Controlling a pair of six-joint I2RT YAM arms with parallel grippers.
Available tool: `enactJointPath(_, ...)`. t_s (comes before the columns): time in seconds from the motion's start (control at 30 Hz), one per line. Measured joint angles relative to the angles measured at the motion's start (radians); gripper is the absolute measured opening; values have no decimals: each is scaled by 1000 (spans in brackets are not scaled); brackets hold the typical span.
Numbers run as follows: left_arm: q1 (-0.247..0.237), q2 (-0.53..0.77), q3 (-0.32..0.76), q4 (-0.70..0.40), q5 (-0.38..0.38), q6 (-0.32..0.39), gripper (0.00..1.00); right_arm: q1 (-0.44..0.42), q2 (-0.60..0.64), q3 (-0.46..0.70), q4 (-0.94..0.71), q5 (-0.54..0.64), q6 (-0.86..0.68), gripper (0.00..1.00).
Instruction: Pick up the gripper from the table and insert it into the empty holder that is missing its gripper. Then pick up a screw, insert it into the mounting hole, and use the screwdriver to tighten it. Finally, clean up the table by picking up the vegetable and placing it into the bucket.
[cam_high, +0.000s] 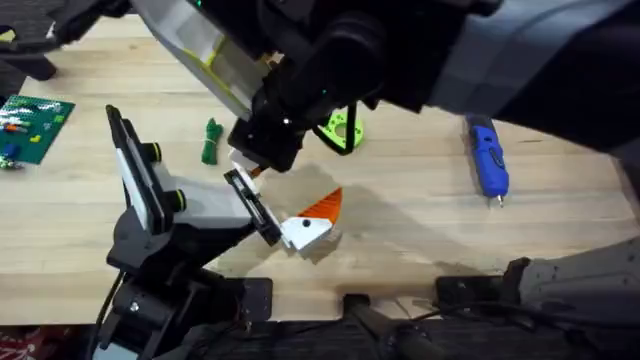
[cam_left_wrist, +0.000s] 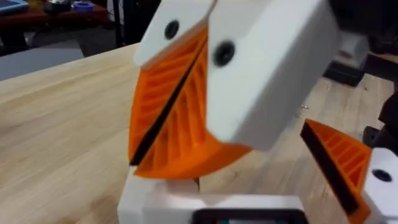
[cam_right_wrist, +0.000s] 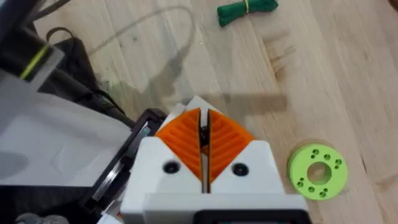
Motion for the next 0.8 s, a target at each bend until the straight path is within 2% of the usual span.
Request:
enactJointPath(0.1,0,0,0,0,-1,-6,984,0,12,0,4,0,0,61)
enactJointPath(0.13,0,0,0,0,-1,-8,984,0,14,0,6,0,-1,108)
enactJointPath(0.27,1,0,0,0,-1,-14,984,-6,19,0,9,12,-4,435)
enactJointPath(0.37,1,0,0,0,-2,-15,984,-28,18,1,14,44,0,841)
enactJointPath(0.4,2,0,0,-1,-3,-17,984,-35,19,2,15,53,-1,936)
enactJointPath(0.43,3,0,0,0,-3,-18,984,-41,18,2,14,56,-2,980)
enactJointPath(0.8,3,0,0,0,-5,-18,984,-40,19,2,13,63,0,993)
